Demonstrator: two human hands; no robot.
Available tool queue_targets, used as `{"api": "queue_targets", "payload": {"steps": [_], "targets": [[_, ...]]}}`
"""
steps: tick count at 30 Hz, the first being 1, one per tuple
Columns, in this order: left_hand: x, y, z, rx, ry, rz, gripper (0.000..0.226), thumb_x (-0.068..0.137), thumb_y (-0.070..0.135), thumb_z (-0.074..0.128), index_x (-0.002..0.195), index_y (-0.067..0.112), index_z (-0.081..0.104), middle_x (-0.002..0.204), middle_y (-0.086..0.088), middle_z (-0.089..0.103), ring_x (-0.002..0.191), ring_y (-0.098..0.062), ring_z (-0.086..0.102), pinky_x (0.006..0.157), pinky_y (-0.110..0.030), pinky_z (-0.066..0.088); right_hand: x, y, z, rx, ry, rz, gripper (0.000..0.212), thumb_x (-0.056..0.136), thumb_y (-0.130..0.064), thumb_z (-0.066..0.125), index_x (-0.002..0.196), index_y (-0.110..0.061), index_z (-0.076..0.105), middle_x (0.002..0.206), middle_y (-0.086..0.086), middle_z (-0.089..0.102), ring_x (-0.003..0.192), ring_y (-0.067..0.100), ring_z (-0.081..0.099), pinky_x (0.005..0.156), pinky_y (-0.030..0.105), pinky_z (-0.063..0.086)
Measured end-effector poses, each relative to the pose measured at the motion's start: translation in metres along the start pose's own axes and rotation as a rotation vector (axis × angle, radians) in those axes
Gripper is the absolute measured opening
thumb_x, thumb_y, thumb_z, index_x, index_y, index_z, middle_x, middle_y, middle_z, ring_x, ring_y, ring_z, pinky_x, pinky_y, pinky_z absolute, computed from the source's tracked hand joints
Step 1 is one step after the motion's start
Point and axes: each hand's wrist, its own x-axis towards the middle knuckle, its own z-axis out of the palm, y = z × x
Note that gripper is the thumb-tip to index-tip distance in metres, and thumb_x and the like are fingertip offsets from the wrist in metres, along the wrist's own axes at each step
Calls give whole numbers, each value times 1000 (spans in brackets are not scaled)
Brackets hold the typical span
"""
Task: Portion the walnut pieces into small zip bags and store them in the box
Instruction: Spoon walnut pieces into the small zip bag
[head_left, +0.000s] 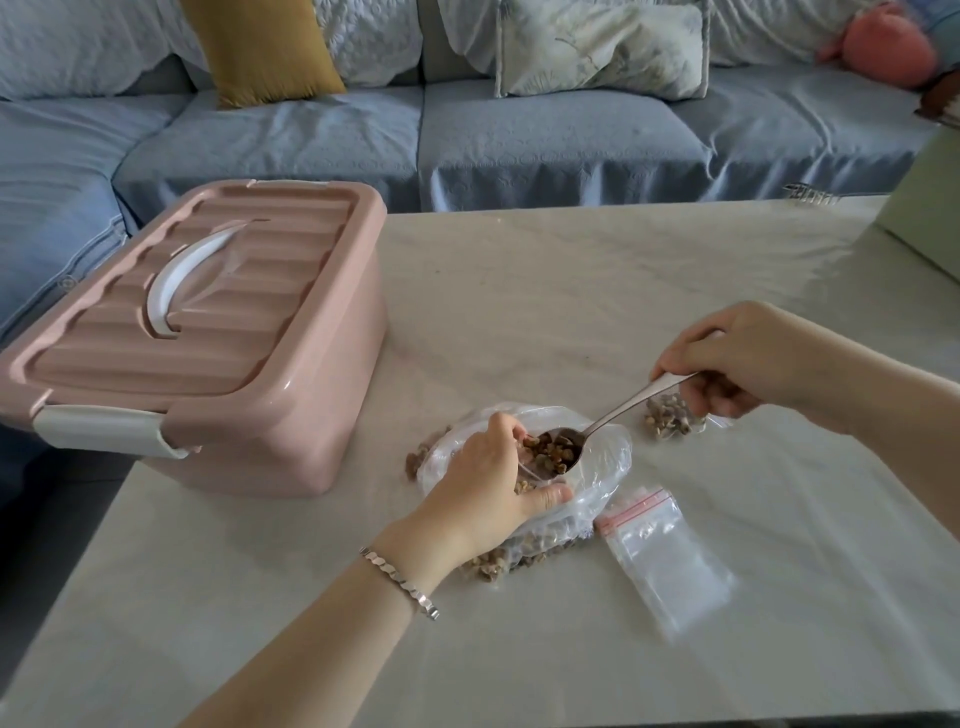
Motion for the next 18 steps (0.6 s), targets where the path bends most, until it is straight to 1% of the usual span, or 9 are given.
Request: {"api": "queue_targets", "payload": {"steps": [2,5,7,9,10,12,13,16,18], "targets": [[1,-1,1,-15,8,-5,61,82,51,60,122,17,29,110,5,36,100,-13,46,83,-20,34,-2,-8,3,-58,11,-51,19,87,-4,51,76,-1,67,42,5,58,29,11,39,38,17,35],[1,-3,2,-56,23,-4,61,81,50,61,121,17,29,114,2,41,103,-14,46,86,-22,38,-9,-18,8,-140,40,-142,20,86,-7,53,73,-4,67,45,6,62,31,11,42,48,25,38],[1,-4,4,-91,47,0,59,81,48,62,119,18,29,115,1,43,102,-13,47,83,-18,39,-16,-24,16,-188,56,-192,21,85,-10,53,70,-8,67,49,6,65,35,12,46,51,28,43],[1,-2,5,-139,76,11,54,82,45,64,115,21,28,112,4,47,98,-10,49,75,-12,37,-24,-27,26,-253,59,-241,23,86,-13,52,68,-13,66,50,2,66,37,10,50,52,27,46],[1,-1,6,-164,98,21,52,81,43,65,111,23,27,112,4,50,97,-9,51,74,-11,38,-28,-28,31,-300,54,-262,24,87,-14,50,68,-15,66,49,-2,65,37,8,51,53,25,48],[2,0,8,-196,136,33,51,81,42,66,106,26,24,113,4,54,99,-10,54,78,-13,39,-33,-31,36,-385,66,-297,26,88,-17,48,67,-19,64,48,-7,65,38,6,54,52,24,51],[2,1,7,-209,149,37,51,81,42,66,106,26,24,110,5,55,96,-8,55,77,-11,40,-36,-32,35,-411,89,-318,27,88,-18,47,67,-21,64,49,-7,64,38,6,54,52,24,52],[-2,2,2,-224,180,52,49,82,41,64,104,27,23,95,17,50,84,4,51,71,0,37,-42,-37,24,-439,172,-390,26,87,-19,49,65,-24,63,48,-8,64,38,7,56,52,24,53],[-4,0,0,-210,206,68,48,83,40,63,103,25,22,94,19,46,86,5,49,73,0,36,-47,-38,15,-418,195,-436,25,85,-20,51,64,-24,63,45,-10,62,37,8,55,48,22,48]]}}
